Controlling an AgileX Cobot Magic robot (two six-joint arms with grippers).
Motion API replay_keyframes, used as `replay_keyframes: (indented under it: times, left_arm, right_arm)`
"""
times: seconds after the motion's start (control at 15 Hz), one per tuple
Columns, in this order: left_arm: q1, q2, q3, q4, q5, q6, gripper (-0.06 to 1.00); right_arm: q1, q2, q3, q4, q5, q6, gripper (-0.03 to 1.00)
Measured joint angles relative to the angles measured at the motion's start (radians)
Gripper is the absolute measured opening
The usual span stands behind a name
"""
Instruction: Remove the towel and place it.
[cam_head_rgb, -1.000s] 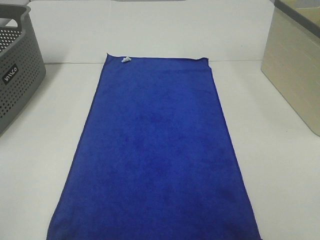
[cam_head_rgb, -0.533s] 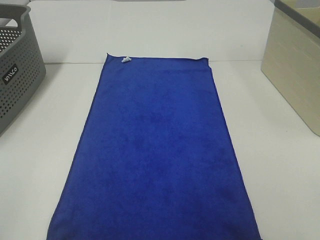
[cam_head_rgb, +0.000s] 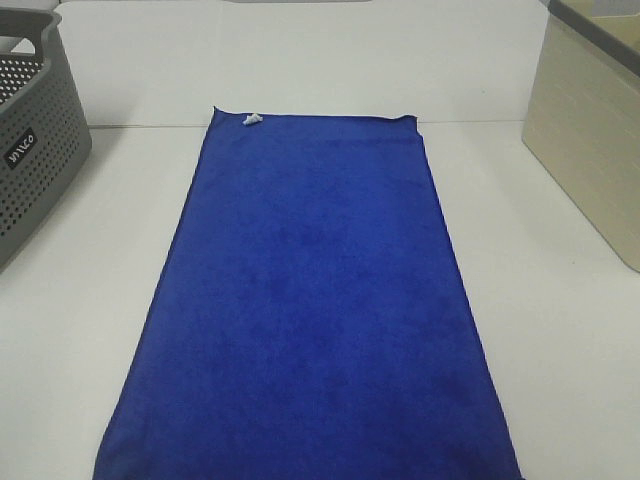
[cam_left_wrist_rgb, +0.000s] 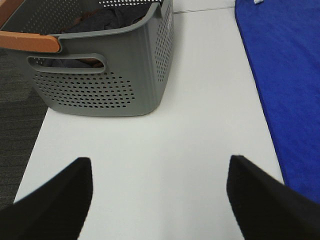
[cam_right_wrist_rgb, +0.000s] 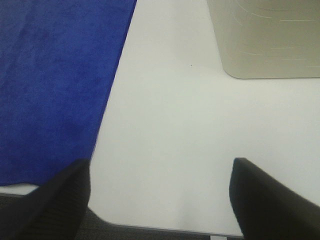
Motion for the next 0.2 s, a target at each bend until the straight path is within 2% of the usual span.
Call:
replay_keyframes:
  times: [0.2]
  left_arm:
    - [0.000,0.000,0.000,0.000,0.000,0.001,0.71]
  right_arm:
    - [0.000,0.000,0.000,0.000,0.000,0.000,0.75]
